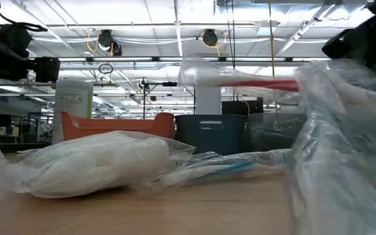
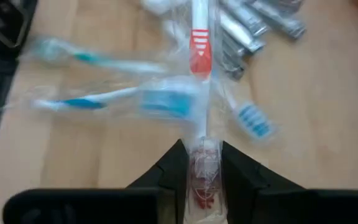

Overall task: Pick & Place Travel size toiletries
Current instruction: Put the red toothbrush into the dark green bin

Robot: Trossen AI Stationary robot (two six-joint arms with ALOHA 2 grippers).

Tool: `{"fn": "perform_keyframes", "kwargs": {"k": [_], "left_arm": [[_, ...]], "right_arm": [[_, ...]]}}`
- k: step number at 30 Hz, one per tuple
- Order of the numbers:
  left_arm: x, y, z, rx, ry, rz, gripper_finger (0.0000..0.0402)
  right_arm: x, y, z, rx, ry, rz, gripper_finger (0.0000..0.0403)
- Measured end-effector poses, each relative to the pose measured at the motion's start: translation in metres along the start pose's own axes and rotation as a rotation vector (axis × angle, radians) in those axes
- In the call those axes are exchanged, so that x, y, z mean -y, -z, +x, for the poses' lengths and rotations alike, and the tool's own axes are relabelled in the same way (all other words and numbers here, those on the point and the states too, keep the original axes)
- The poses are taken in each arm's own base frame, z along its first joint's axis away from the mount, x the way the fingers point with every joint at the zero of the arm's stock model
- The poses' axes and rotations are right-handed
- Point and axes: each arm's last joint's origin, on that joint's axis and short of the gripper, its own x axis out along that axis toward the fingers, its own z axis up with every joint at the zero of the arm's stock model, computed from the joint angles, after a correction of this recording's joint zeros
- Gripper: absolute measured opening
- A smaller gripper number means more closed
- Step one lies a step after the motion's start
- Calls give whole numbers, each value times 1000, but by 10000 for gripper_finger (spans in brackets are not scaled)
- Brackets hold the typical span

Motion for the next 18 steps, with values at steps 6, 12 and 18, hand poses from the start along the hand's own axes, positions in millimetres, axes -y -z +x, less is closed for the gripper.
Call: {"fn": "perform_keyframes", "kwargs": {"k": [6,12,18], "left_arm": [[0,0,0,0,0,0,285],[0,0,0,0,0,0,285],[0,0,0,0,0,0,285]], "right_arm": [[6,-1,2,22,77,0,62],[11,-4,4,19,97,-3,60],[21,-10,9,21,127,16,62]]}}
